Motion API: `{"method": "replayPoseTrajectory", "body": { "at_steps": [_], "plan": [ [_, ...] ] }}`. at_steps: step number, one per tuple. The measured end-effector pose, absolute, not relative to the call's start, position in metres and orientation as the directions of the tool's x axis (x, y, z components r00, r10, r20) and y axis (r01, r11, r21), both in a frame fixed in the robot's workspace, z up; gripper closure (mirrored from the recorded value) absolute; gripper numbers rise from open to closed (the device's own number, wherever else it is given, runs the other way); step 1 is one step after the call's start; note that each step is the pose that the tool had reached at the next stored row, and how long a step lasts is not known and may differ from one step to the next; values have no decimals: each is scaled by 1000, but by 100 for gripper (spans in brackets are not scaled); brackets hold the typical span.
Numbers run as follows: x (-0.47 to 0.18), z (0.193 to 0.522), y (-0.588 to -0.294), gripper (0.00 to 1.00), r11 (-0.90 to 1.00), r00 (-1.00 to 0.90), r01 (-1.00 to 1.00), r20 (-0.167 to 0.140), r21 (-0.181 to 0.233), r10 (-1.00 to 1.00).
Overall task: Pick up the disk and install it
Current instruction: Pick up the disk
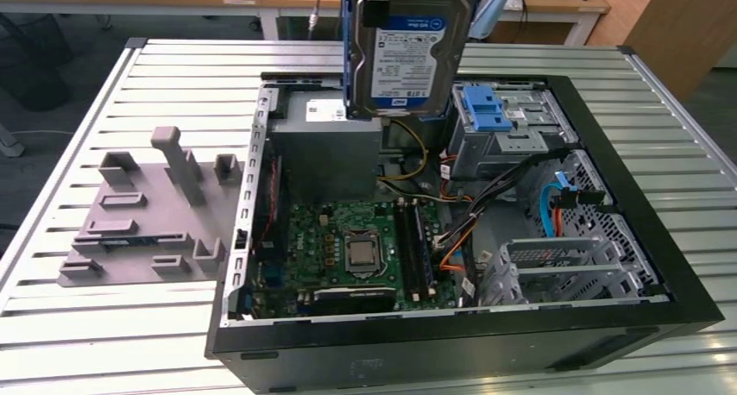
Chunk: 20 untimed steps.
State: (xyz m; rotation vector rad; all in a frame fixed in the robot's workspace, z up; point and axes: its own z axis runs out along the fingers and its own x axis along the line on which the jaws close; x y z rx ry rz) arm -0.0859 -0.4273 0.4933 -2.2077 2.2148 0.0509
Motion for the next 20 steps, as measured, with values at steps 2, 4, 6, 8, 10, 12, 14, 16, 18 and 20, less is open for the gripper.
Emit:
{"method": "replayPoseTrajectory", "body": {
  "at_steps": [2, 4, 6, 8, 10, 12, 14, 16, 18, 20],
  "plan": [
    [-84, 493, -430, 64, 3, -4, -1000, -33, 13, -999],
    [-82, 493, -432, 64, 3, -4, -1000, -33, 13, -999],
    [-80, 493, -434, 64, 3, -4, -1000, -33, 13, -999],
    [-77, 493, -436, 64, 3, -4, -1000, -33, 13, -999],
    [-75, 493, -437, 64, 3, -4, -1000, -33, 13, -999],
    [-73, 493, -439, 64, 3, -4, -1000, -33, 13, -999],
    [-70, 493, -441, 64, 3, -4, -1000, -33, 13, -999],
    [-68, 493, -442, 64, 4, -4, -1000, -33, 13, -999],
    [-66, 493, -442, 64, 4, -4, -1000, -33, 13, -999],
    [-65, 493, -442, 64, 4, -4, -1000, -33, 13, -999]
  ]
}}
